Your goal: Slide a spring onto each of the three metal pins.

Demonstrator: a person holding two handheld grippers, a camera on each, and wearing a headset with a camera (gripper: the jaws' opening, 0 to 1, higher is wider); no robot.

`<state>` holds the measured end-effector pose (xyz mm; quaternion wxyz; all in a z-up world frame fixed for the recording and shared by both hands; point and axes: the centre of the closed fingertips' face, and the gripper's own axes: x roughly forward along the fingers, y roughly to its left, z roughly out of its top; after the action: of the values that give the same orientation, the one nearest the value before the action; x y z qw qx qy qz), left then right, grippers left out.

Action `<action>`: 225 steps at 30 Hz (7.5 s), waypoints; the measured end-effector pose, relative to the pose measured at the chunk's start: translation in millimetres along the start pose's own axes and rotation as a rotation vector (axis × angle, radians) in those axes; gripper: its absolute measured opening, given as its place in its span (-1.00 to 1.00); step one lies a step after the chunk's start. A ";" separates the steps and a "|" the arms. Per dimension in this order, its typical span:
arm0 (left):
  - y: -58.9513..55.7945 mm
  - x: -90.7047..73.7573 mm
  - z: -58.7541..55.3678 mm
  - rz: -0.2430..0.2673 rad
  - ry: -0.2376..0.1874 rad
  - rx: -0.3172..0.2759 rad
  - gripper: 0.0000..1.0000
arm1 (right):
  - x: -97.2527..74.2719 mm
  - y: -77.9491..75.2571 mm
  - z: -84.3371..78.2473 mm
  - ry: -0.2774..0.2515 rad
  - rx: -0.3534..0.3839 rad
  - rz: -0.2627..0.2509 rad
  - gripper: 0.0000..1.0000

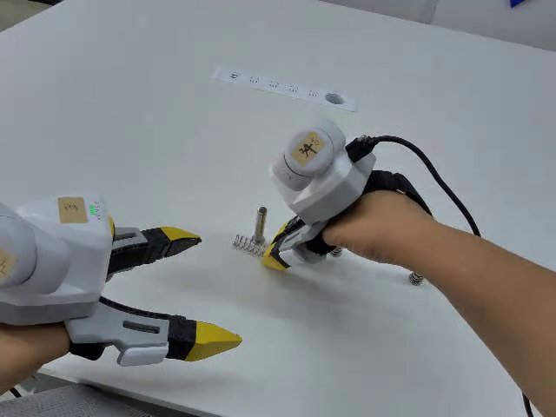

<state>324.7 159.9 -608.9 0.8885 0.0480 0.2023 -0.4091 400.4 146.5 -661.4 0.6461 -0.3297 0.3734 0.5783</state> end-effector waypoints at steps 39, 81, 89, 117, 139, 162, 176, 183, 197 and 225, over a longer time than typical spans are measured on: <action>-1.9 0.7 -0.1 -0.009 0.002 0.005 0.57 | -46.0 9.2 6.1 0.019 -0.119 -0.021 -0.76; -0.9 0.3 0.9 -0.006 -0.005 0.000 0.57 | -75.0 -15.5 60.1 0.042 -0.219 -0.056 -0.76; -0.8 0.7 0.8 -0.006 -0.005 -0.001 0.57 | -70.7 -15.4 61.6 0.063 -0.230 -0.041 -0.76; -1.0 0.3 -0.7 -0.007 0.000 -0.004 0.56 | -37.0 -18.7 59.5 0.164 -0.232 0.013 -0.76; -1.5 0.4 -1.3 -0.010 0.003 -0.003 0.57 | -16.3 -14.5 42.4 0.161 -0.195 0.031 -0.75; -4.1 1.7 -3.2 -0.022 0.017 0.005 0.57 | -57.1 -31.5 22.9 0.026 -0.125 -0.053 -0.59; -5.7 2.8 -4.9 -0.032 0.026 0.004 0.57 | -87.7 -54.1 -11.4 -0.051 -0.032 -0.145 -0.54; -6.8 3.5 -5.9 -0.038 0.032 0.004 0.57 | -102.8 -58.8 -26.4 -0.092 0.014 -0.176 -0.46; -8.3 4.5 -6.2 -0.048 0.036 0.002 0.57 | -130.3 -58.2 -66.9 -0.183 0.094 -0.228 -0.25; -5.7 5.4 -7.9 -0.046 0.042 -0.005 0.58 | -147.4 -29.2 -134.5 -0.380 0.258 -0.267 0.10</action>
<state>321.1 154.2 -617.8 0.8745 0.0500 0.2231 -0.4278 408.1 -46.0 -601.9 0.8118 -0.1767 0.2692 0.4871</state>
